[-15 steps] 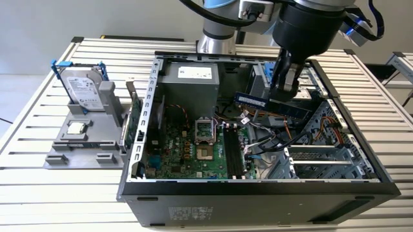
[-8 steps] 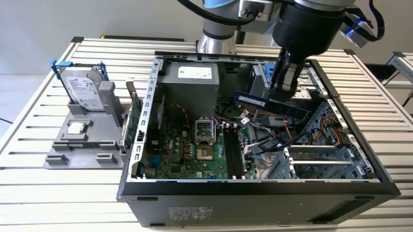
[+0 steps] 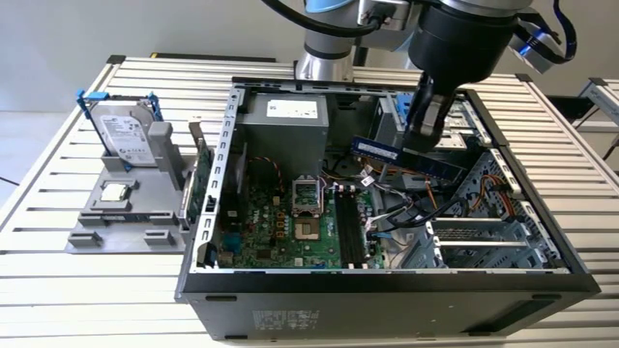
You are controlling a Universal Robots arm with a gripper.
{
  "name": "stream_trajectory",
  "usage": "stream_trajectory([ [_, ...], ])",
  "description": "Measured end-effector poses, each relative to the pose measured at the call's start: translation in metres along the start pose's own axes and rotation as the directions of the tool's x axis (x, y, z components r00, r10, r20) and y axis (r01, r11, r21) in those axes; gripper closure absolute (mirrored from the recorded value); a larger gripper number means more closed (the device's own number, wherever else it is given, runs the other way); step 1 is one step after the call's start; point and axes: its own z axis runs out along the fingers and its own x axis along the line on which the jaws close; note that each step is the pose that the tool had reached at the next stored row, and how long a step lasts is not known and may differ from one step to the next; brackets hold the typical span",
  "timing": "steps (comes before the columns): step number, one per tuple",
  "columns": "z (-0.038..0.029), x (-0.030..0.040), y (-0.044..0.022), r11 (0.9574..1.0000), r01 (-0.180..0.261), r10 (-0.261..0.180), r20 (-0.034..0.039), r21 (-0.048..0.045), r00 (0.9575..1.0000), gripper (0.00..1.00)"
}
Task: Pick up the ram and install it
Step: 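Insert the ram into the slot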
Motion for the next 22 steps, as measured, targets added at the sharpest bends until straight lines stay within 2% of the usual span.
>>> stream_trajectory([
  [13, 0.0001, 0.0000, 0.0000, 0.9986, -0.053, 0.053, -0.0003, -0.0014, 0.9986, 1.00],
  [22, 0.0000, 0.0001, 0.0000, 0.9940, -0.110, 0.110, -0.0007, -0.0028, 0.9940, 1.00],
])
